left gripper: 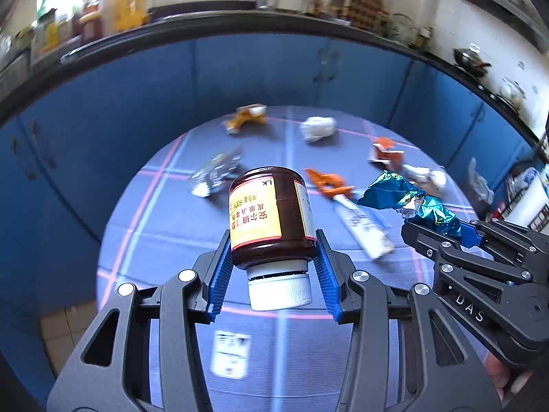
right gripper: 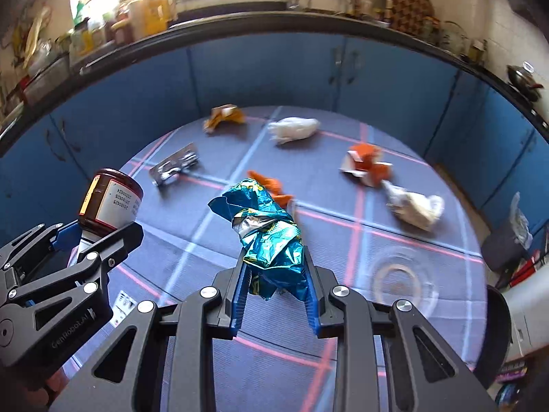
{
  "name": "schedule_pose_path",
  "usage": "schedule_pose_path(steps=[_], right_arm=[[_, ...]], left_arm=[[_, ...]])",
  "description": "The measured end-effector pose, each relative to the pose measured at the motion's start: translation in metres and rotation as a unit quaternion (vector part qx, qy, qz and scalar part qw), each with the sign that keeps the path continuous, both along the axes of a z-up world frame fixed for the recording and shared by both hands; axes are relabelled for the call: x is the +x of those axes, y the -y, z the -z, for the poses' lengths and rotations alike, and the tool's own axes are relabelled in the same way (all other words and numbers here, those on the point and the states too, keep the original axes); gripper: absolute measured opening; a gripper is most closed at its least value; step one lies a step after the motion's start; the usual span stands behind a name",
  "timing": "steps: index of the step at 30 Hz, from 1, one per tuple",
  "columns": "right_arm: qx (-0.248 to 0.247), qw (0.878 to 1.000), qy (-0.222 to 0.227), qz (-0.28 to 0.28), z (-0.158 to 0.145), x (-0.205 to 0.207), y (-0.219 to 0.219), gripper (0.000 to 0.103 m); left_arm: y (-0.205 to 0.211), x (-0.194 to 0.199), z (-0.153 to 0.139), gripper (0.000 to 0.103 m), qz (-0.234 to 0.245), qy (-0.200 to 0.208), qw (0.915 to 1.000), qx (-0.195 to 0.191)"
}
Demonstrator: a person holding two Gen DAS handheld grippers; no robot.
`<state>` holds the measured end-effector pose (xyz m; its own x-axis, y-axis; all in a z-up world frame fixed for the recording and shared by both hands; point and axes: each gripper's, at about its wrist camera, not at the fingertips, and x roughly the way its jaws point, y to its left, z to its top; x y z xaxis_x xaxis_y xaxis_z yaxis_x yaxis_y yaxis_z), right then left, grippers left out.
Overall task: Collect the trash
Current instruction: 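Carry the blue foil wrapper in the right gripper over the black bin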
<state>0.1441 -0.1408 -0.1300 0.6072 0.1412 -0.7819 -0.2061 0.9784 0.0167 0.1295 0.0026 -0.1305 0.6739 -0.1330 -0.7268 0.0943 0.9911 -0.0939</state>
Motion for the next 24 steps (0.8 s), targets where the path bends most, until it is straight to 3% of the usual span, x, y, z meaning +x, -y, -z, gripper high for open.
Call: schedule_pose_path(steps=[11, 24], right_arm=[[0.015, 0.997, 0.014, 0.077, -0.011, -0.025, 0.093, 0.027], [0.030, 0.987, 0.018, 0.159, -0.009, -0.053, 0.191, 0.027]], left_arm=[[0.093, -0.005, -0.011, 0.047, 0.078, 0.007, 0.9967, 0.018], [0.201, -0.011, -0.016, 0.047, 0.167, 0.013, 0.9850, 0.039]])
